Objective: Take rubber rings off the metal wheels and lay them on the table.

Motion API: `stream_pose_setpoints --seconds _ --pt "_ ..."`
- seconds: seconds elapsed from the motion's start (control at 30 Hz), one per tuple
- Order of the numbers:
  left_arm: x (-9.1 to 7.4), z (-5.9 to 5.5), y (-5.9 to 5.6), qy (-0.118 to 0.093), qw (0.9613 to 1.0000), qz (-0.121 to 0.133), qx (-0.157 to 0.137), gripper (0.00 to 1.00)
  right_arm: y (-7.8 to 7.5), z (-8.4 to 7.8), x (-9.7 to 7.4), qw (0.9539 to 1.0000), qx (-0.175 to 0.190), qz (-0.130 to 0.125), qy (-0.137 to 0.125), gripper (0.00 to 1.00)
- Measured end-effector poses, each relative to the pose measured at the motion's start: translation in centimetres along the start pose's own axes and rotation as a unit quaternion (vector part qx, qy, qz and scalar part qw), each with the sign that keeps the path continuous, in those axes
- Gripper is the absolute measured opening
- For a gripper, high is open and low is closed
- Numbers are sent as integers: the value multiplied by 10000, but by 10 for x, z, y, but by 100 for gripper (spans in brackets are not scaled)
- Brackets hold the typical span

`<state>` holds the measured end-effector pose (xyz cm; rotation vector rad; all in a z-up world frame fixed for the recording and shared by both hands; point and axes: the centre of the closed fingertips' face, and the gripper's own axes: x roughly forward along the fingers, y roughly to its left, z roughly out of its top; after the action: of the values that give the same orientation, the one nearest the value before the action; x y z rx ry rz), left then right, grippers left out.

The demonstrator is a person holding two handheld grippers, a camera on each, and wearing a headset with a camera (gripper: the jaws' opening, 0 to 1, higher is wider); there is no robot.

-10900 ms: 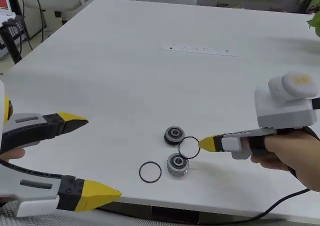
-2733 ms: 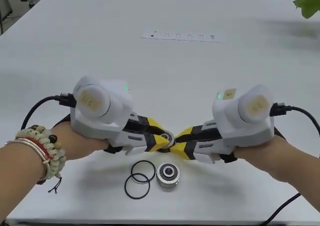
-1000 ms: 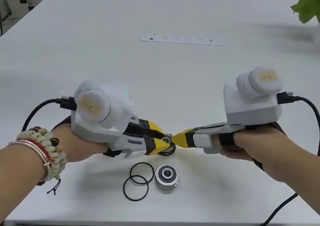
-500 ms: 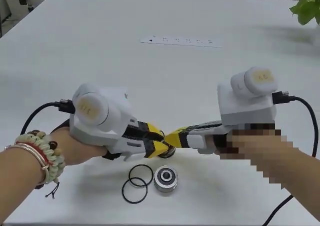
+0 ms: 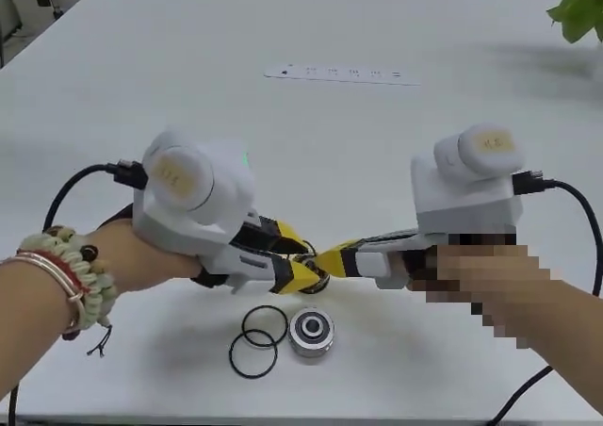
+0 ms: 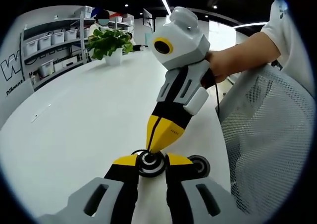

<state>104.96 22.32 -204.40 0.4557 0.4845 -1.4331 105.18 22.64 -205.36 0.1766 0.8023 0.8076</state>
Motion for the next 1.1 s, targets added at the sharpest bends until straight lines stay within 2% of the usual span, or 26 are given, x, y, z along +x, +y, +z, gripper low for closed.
stream_pose_setpoints --seconds 0.07,0.1,0.17,0.3,0.47,0.53,0.67,0.87,1.03,1.1 --pt "-5 7 0 -69 10000 -3 -39 20 -1 2 -1 10000 13 -1 -37 0" --pt "-9 15 1 -205 9997 18 -124 26 -3 2 -1 10000 36 8 -55 0" --pt "-17 24 2 -304 9994 40 -183 37 -2 2 -2 10000 34 4 -66 0" --pt "-30 32 5 -275 9995 130 35 42 -2 5 -3 10000 3 4 -95 0" --pt "-49 41 4 -353 9992 150 -148 54 2 8 -4 9998 -144 65 -117 0" --pt "-58 42 4 -321 9992 232 -50 57 6 11 -5 9996 -209 115 -140 0" --pt "-77 45 2 -325 9989 337 -40 59 13 15 -5 9992 -307 182 -186 0" --pt "-110 46 -2 -438 9963 734 6 63 20 18 -3 9985 -418 290 -199 0" --pt "-128 38 -9 -393 9950 919 17 66 31 16 -1 9977 -495 441 -140 0" --pt "-136 33 -18 -373 9940 1027 -42 68 34 14 1 9974 -510 503 -91 0"
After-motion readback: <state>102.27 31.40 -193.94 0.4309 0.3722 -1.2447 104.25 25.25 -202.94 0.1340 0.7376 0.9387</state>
